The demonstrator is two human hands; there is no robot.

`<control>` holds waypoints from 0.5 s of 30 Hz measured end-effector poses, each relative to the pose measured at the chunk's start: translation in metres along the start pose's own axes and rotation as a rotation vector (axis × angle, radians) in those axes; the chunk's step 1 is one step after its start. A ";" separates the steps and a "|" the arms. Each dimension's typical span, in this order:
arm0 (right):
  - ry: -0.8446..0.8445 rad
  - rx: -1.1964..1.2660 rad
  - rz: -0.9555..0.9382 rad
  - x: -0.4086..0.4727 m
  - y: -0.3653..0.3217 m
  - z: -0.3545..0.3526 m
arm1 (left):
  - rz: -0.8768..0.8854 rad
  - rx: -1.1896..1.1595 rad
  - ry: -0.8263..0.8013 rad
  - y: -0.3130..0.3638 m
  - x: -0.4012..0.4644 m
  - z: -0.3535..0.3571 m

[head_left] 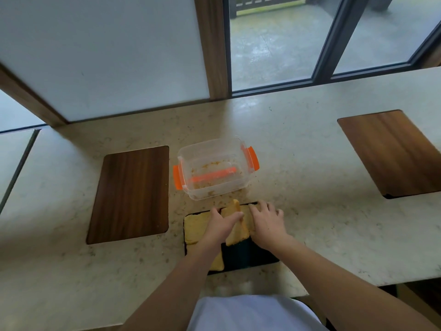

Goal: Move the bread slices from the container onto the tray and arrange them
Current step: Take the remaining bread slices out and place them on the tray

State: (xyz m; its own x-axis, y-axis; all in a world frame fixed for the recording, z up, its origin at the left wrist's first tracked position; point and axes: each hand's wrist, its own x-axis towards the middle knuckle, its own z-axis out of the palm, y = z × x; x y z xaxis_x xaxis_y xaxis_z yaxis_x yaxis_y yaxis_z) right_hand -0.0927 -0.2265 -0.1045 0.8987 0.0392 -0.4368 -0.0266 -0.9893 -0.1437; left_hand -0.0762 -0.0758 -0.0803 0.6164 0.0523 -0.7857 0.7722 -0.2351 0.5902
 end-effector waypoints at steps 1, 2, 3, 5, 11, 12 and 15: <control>0.036 0.087 -0.007 -0.003 -0.002 0.000 | -0.010 -0.047 -0.003 0.000 -0.001 0.000; 0.061 0.209 -0.016 -0.006 -0.003 0.001 | -0.017 -0.108 -0.009 0.001 -0.002 0.000; 0.061 0.365 -0.026 -0.012 -0.004 0.001 | -0.020 -0.172 -0.018 0.001 -0.002 0.000; 0.001 0.698 -0.050 -0.024 -0.004 0.001 | -0.011 -0.291 -0.043 0.003 -0.004 -0.002; 0.086 1.067 -0.095 -0.050 -0.007 -0.005 | 0.046 -0.499 -0.107 0.008 -0.008 -0.003; 0.127 1.058 -0.082 -0.050 -0.008 -0.006 | 0.048 -0.530 -0.122 0.009 -0.009 -0.003; 0.193 1.063 -0.031 -0.048 -0.009 -0.008 | 0.056 -0.577 -0.147 0.009 -0.012 -0.002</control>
State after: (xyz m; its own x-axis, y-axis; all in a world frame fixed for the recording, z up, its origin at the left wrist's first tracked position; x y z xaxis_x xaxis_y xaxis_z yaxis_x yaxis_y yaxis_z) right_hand -0.1324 -0.2204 -0.0749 0.9569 -0.0527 -0.2856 -0.2853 -0.3556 -0.8900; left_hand -0.0764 -0.0767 -0.0649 0.6626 -0.0894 -0.7437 0.7234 0.3338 0.6044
